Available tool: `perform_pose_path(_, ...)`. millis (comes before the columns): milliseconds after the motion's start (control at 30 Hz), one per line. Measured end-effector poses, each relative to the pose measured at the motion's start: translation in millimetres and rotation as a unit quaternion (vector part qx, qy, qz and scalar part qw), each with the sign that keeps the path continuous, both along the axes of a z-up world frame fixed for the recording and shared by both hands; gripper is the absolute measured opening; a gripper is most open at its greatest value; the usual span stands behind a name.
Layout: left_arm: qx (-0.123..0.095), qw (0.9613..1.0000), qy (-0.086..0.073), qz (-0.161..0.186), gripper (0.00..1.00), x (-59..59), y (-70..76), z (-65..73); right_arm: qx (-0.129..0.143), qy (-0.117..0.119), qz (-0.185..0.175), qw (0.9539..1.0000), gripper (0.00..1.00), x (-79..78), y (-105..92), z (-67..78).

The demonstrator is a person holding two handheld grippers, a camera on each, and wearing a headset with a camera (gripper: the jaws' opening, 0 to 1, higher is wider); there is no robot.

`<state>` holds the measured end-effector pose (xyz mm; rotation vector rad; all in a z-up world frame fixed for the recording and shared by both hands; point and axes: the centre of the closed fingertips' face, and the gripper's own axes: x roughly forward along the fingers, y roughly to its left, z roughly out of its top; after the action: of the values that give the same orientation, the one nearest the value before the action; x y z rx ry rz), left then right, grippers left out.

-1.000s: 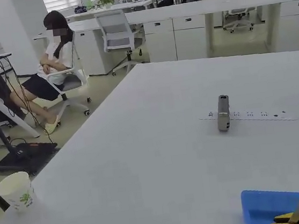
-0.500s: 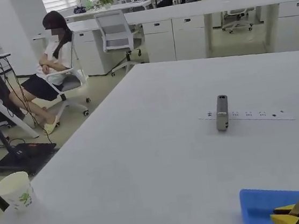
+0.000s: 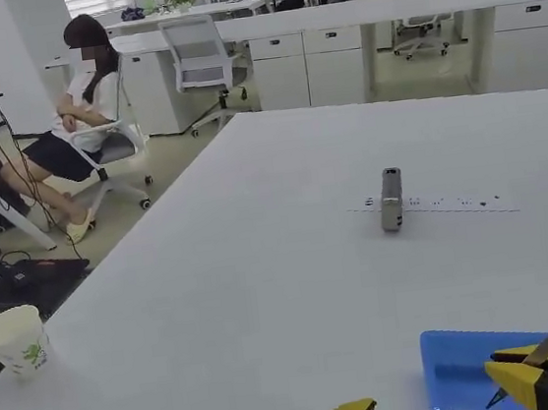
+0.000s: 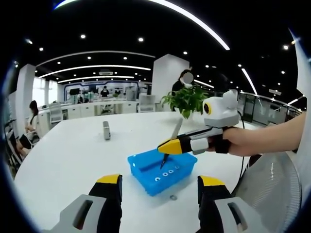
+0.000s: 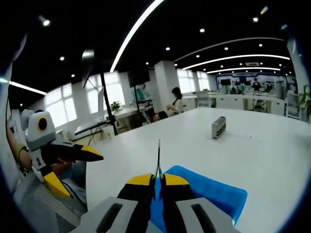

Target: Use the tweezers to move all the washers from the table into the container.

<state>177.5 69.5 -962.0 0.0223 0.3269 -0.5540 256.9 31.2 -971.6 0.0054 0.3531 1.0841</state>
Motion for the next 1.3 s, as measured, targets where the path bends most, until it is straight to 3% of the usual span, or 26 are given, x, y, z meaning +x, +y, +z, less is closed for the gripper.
perform_pose_path(533,0.007,0.9998,0.010,-0.017,0.62,-2.6,-5.7,-4.2,0.020,0.029,0.011,0.9993,0.03,-30.2,-3.5,-9.2)
perform_pose_path(867,0.014,0.9996,0.013,-0.019,0.61,-3.0,-6.1,-6.2,-0.002,0.039,0.029,0.9988,0.03,-42.8,-5.1,-28.0)
perform_pose_path(1300,0.016,0.9998,0.010,-0.007,0.62,-1.6,-2.4,-5.6,-0.049,0.044,0.068,0.9955,0.03,-51.9,3.0,-56.0)
